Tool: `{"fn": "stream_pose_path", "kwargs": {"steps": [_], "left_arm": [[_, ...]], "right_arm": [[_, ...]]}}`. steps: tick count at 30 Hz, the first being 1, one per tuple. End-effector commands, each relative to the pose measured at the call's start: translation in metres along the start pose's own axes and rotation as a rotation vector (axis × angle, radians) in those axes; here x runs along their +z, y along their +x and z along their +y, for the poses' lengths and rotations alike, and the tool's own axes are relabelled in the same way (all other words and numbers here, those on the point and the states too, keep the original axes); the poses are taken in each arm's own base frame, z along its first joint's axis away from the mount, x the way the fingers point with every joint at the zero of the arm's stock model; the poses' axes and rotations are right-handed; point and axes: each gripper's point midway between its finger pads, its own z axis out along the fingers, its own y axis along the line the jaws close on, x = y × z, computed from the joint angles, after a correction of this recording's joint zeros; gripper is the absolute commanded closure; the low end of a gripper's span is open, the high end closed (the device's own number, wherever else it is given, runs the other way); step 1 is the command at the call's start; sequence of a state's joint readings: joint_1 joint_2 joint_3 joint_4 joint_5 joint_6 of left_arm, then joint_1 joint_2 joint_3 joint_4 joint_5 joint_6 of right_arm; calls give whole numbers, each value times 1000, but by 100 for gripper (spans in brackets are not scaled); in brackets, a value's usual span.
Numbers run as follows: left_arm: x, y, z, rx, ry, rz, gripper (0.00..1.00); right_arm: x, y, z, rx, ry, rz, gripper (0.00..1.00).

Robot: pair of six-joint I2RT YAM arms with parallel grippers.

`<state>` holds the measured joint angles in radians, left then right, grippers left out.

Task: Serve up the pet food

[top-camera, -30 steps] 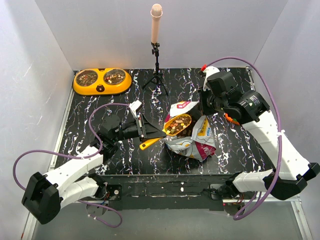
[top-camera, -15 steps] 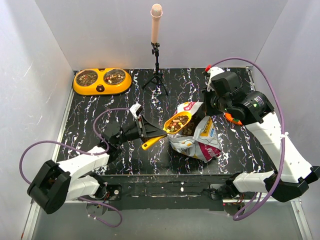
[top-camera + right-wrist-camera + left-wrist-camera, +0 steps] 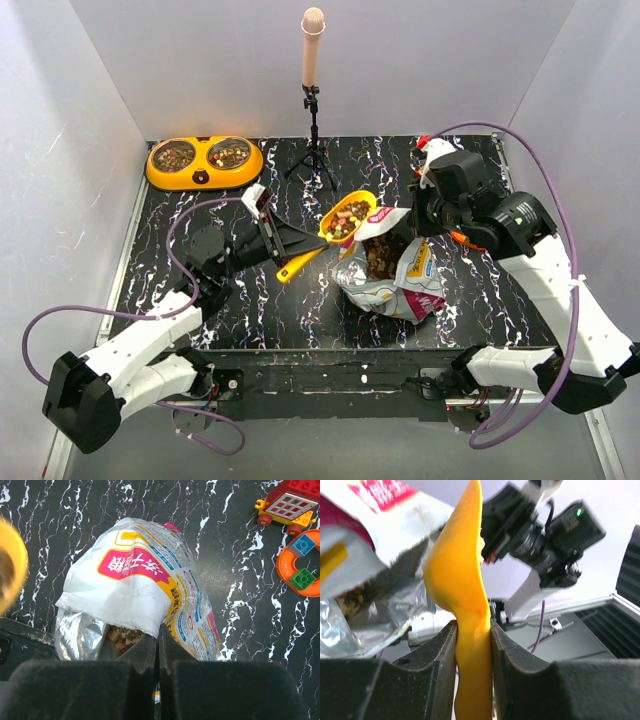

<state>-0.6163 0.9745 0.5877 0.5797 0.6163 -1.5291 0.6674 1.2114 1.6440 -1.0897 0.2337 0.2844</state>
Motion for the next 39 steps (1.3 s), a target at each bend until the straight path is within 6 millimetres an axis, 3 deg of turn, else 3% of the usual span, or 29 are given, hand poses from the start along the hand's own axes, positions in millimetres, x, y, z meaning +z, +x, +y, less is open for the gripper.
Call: {"fn": "stream_pose_path", "kwargs": {"steps": [1,10,20,25,26,28,33,39], "left_arm": [[8,-44,-8,43,-79,-144,100],[-5,-146,40,-18,-189,-355,100],[-30,-262,105,-48,-281,-461,100],[-55,-318,130,-69,-309,-526,100],[-75,-335,137,-73,-332,-568,100],[-94,-356,152,-86,-374,-608,100],[-131,-392,183,-176,-374,-709,100],[-152,-410,214,-282,-434,-758,100]], "right_arm": [[-59,-74,3,82,-72,-392,99],[-70,-55,0,108,-91,-376,99],[-77,-64,-5,111,-76,-426,99],[-74,-69,2,91,-94,-407,99],[-74,-71,3,89,-98,-403,99],[-71,-73,4,77,-95,-395,99],[-70,-81,0,44,-58,-390,99],[-68,-83,-6,13,-26,-380,99]]}}
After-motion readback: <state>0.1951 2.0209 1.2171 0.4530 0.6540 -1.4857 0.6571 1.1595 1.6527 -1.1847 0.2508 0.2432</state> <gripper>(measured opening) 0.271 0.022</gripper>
